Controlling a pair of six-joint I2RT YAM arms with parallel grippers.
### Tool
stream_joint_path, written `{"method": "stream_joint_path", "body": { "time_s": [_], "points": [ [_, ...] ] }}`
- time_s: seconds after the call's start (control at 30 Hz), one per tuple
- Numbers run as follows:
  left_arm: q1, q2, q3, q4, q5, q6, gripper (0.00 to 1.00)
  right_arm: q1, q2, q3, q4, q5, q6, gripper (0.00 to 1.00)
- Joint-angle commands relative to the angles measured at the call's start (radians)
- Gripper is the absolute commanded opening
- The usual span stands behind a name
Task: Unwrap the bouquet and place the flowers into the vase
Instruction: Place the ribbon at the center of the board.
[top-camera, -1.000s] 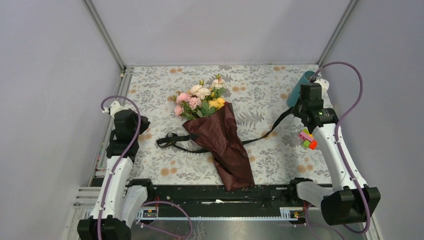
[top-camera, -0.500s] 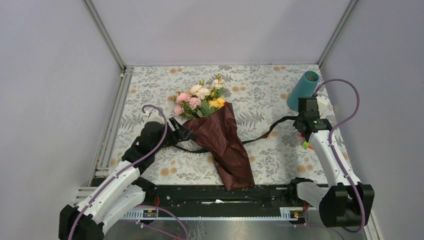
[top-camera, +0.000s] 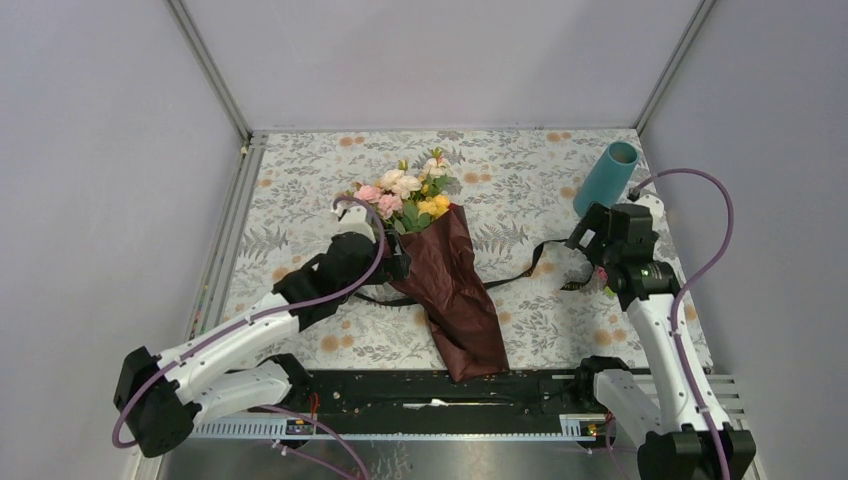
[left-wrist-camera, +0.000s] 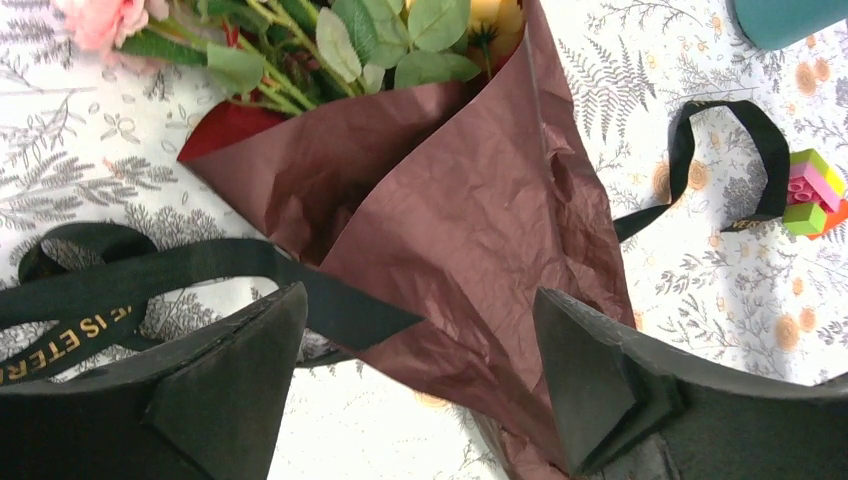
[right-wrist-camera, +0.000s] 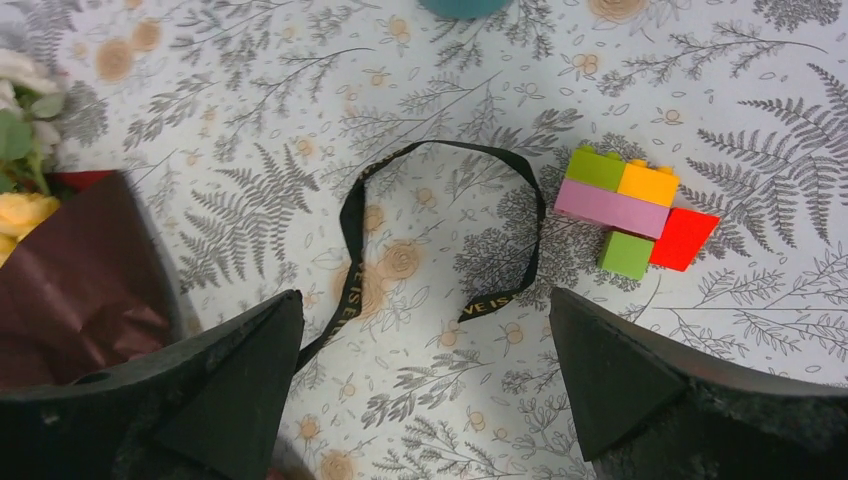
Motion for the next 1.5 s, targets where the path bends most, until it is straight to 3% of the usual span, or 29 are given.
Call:
{"method": "stream_joint_path", "body": {
  "time_s": [0.0, 0.17, 0.5, 0.7, 0.93, 1.4, 1.47],
  "points": [
    [-0.039, 0.076, 0.102, -0.019, -0.121, 0.080, 0.91, -0.003, -0.069, -0.016, -0.038, -0.093, -0.035, 1.00],
    [-0.068, 0.192, 0.176, -0.044, -0.136, 0.094, 0.93, -0.003, -0.097, -0.045, -0.050, -0.126, -0.055, 1.00],
    [-0.109, 0.343, 0.260, -0.168, -0.261, 0.035, 0.75, -0.004, -0.042, -0.051, -0.034, -0.170, -0.057, 0.98],
    [-0.114, 0.340, 0.247, -0.210, -0.290, 0.019, 0.69, -0.003, -0.030, -0.045, -0.031, -0.164, -0.061, 0.98],
    [-0.116, 0.308, 0.220, -0.204, -0.281, 0.016, 0.53, -0.004, -0.030, -0.043, -0.032, -0.159, -0.062, 0.98],
    [-0.117, 0.314, 0.194, -0.203, -0.245, 0.008, 0.47, -0.004, -0.040, -0.027, -0.047, -0.149, -0.065, 0.98],
    [-0.119, 0.312, 0.193, -0.204, -0.243, 0.009, 0.36, -0.004, -0.042, -0.027, -0.047, -0.148, -0.066, 0.98]
  ]
}}
